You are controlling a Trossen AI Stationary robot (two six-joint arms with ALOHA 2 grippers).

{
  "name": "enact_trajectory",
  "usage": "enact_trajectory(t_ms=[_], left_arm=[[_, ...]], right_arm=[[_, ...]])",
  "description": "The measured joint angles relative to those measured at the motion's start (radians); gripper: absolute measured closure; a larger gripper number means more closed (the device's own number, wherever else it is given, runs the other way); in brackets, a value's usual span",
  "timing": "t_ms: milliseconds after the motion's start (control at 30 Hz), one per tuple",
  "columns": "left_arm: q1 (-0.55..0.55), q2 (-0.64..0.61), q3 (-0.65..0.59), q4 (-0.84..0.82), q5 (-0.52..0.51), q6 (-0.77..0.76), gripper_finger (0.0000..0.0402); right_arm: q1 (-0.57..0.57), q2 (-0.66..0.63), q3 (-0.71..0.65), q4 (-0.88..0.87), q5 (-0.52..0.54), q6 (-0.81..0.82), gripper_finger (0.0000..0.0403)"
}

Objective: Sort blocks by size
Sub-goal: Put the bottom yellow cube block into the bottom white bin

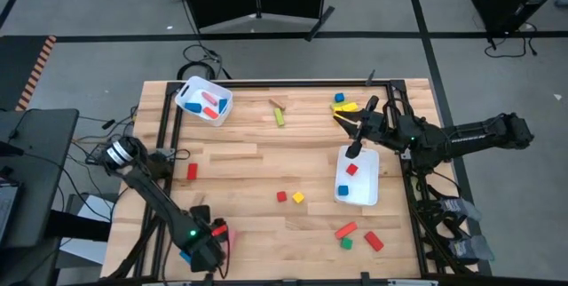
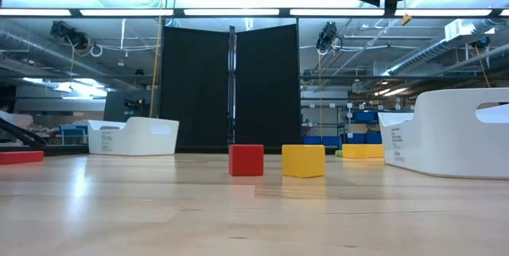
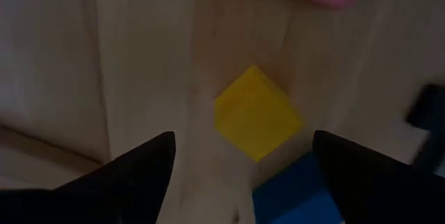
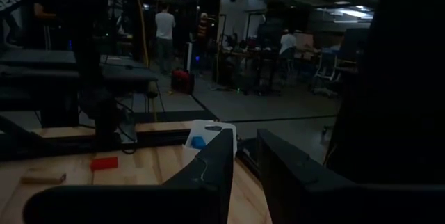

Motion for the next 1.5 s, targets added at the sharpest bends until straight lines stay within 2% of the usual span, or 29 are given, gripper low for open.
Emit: enact_trajectory(t_ms=[233, 533, 733, 1067, 1500], left_arm=[[-0.007, 0.024, -0.007, 0.041, -0.067, 0.036, 0.0055], [-0.007, 0.026, -0.055, 0.126, -0.056, 0.048, 0.0067], [-0.008, 0.023, -0.08, 0.151, -0.044, 0.049, 0.0112], [-0.008, 0.022, -0.09, 0.158, -0.043, 0.069, 0.0215], [-0.008, 0.013, -0.074, 0.119, -0.066, 0.099, 0.0215]], right_arm=[[0.0, 0.0, 0.0, 0.0, 0.0, 0.0, 0.0325], [0.0, 0.0, 0.0, 0.0, 0.0, 0.0, 0.0325], [-0.001, 0.0, 0.0, 0.0, 0.0, 0.0, 0.0325], [-0.001, 0.0, 0.0, 0.0, 0.0, -0.001, 0.0325], [-0.001, 0.0, 0.001, 0.0, 0.0, -0.002, 0.0325]])
